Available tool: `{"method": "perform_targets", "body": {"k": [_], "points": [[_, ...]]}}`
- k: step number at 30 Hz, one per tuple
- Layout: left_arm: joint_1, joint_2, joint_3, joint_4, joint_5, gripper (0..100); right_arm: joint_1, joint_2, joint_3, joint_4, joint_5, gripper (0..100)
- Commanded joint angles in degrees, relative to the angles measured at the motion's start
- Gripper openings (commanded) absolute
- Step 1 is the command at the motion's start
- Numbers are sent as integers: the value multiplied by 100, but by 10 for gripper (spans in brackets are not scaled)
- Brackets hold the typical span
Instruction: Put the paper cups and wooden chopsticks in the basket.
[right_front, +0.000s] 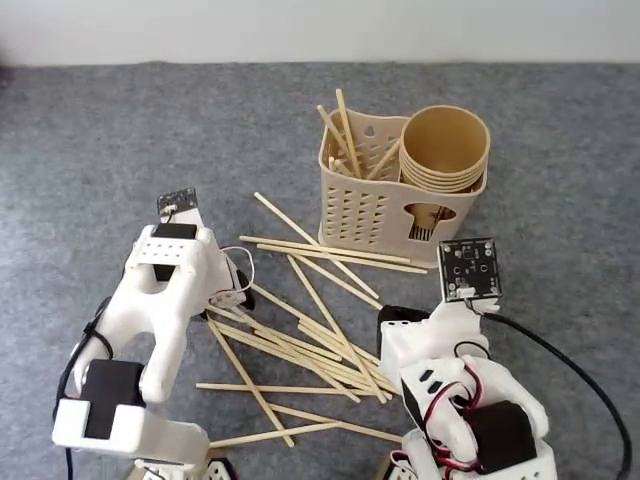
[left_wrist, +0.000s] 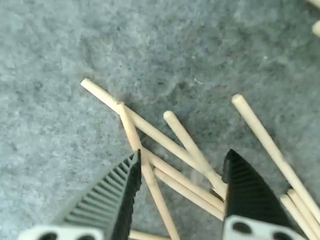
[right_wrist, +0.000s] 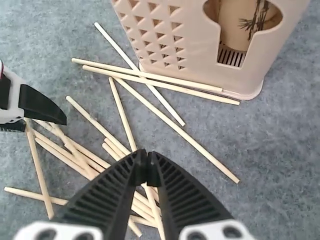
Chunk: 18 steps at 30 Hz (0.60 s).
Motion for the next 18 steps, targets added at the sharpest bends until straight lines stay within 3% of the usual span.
{"method": "perform_targets", "body": {"k": [1, 9, 14, 18], "points": [[-220, 79, -154, -70, 0, 258, 303, 101, -26, -119, -35, 14], [-738, 97, -180, -62, -396, 258, 462, 101, -26, -119, -35, 14], [-527, 97, -171, -62, -378, 255, 470, 101, -26, -119, -35, 14], [-176, 105, -163, -62, -167, 175, 479, 101, -26, -119, -44, 14]]}}
